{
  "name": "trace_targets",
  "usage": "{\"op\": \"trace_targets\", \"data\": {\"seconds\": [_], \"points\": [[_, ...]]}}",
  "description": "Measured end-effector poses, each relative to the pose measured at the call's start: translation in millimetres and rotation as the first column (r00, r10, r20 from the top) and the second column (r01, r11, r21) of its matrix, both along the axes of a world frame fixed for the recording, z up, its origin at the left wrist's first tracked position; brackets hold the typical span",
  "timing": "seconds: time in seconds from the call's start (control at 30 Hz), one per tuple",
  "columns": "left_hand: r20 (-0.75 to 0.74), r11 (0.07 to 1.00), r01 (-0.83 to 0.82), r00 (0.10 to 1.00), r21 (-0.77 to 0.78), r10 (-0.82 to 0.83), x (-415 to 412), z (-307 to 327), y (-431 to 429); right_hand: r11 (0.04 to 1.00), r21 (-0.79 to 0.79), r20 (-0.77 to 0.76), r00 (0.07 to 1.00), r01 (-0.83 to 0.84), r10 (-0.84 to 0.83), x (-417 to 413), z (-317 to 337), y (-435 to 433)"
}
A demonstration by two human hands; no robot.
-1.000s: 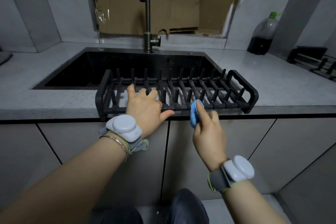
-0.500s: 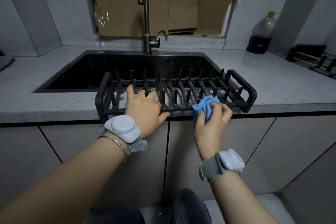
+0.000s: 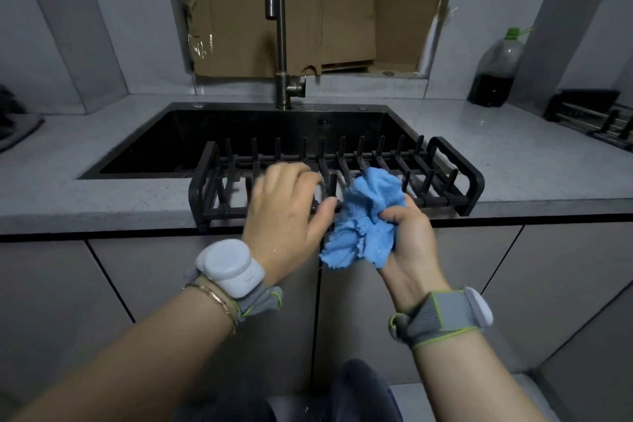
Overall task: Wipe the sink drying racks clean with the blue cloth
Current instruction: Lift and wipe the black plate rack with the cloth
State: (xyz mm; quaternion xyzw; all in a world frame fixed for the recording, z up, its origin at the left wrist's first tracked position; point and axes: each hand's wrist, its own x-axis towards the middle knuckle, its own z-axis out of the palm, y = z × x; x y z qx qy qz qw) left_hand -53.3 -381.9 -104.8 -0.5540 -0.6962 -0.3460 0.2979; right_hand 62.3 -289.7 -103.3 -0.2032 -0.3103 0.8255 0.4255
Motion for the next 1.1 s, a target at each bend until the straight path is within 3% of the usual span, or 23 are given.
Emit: {"op": "trace_targets", "data": {"seconds": [0.03, 0.1, 0.13, 0.17, 0.23, 0.27, 0.3, 0.4, 0.47, 0.53, 0.63, 0.7, 0.93, 0.97, 1.0, 1.1], "points": [[0.188, 0.994, 0.110, 0.976, -0.007, -0.107, 11, 6, -1, 1.000, -0.021, -0.026, 0.999, -0.020, 0.019, 0, -1, 1], [0.564, 0.952, 0.277, 0.810, -0.126, -0.161, 29, 14, 2, 1.000, -0.022, -0.036, 0.999, -0.021, 0.020, -3, -1, 3], [0.743, 0.911, 0.364, 0.661, -0.193, -0.107, 34, 16, 4, 1.000, -0.008, -0.037, 0.999, -0.022, 0.022, -3, 0, 2], [0.890, 0.860, 0.471, 0.453, -0.196, -0.045, 37, 17, 7, 1.000, 0.007, -0.045, 0.999, -0.023, 0.023, -3, 2, 2], [0.998, 0.803, 0.594, 0.059, -0.049, 0.017, 38, 15, 9, 0.998, 0.055, -0.016, 1.000, 0.005, -0.005, 0, 6, 1], [0.998, 0.813, 0.580, -0.054, 0.043, -0.014, 38, 15, 11, 0.993, 0.112, 0.027, 0.999, 0.039, -0.042, 3, 5, 2], [0.993, 0.843, 0.528, -0.105, 0.105, -0.059, 36, 13, 11, 0.977, 0.202, 0.083, 0.993, 0.067, -0.085, 6, 3, 2], [0.990, 0.932, 0.335, -0.028, 0.140, -0.139, 35, 12, 15, 0.797, 0.596, 0.245, 0.921, 0.102, -0.302, 15, -10, 4], [0.986, 0.952, 0.259, 0.005, 0.161, -0.168, 34, 12, 18, 0.647, 0.761, 0.322, 0.848, 0.033, -0.421, 19, -19, 0], [0.983, 0.953, 0.251, 0.024, 0.169, -0.181, 33, 11, 18, 0.588, 0.807, 0.350, 0.839, -0.045, -0.416, 23, -26, -9], [0.981, 0.926, 0.335, 0.022, 0.172, -0.191, 35, 9, 18, 0.657, 0.732, 0.332, 0.937, -0.181, -0.112, 25, -24, -25], [0.978, 0.906, 0.380, 0.014, 0.186, -0.207, 39, 13, 15, 0.679, 0.697, 0.338, 0.941, -0.230, -0.029, 24, -18, -28], [0.937, 0.903, 0.304, 0.079, 0.303, -0.341, 8, 76, 16, 0.363, 0.914, 0.302, 0.900, -0.180, -0.315, -11, 47, 2], [0.934, 0.895, 0.318, 0.065, 0.314, -0.351, -5, 90, 20, 0.311, 0.932, 0.290, 0.896, -0.185, -0.335, -25, 64, 8], [0.933, 0.877, 0.341, -0.002, 0.338, -0.359, -10, 95, 20, 0.248, 0.947, 0.285, 0.892, -0.205, -0.350, -31, 72, 9], [0.876, 0.741, 0.471, -0.312, 0.479, -0.368, -40, 118, 26, 0.093, 0.956, 0.294, 0.891, -0.279, -0.347, -60, 103, 23]]}}
